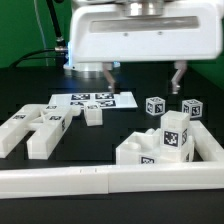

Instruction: Assemble chair

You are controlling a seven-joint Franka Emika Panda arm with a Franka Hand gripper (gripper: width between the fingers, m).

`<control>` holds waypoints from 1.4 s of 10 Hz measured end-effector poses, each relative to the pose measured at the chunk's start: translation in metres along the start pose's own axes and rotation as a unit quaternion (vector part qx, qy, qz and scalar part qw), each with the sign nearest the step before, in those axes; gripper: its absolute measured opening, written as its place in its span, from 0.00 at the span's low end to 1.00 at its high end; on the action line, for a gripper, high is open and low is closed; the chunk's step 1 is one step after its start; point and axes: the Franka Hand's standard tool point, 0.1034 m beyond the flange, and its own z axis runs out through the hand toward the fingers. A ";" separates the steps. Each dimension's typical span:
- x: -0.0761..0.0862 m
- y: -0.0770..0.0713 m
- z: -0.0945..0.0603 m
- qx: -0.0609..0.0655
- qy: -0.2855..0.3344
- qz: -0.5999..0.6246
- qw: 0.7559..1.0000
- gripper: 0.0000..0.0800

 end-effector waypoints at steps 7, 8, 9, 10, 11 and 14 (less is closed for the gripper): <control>-0.036 0.022 0.005 -0.001 0.019 -0.025 1.000 0.81; -0.054 0.036 0.008 -0.004 0.021 -0.040 0.999 0.81; -0.064 0.049 0.012 -0.008 0.026 -0.053 0.998 0.81; -0.071 0.062 0.016 -0.012 0.029 -0.069 0.997 0.81; -0.078 0.070 0.020 -0.016 0.035 -0.070 0.997 0.81; -0.080 0.067 0.021 -0.014 0.018 -0.071 0.997 0.81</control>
Offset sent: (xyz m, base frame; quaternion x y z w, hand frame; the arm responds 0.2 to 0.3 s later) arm 0.0000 0.0000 0.0000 0.0000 0.0000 0.0000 1.0000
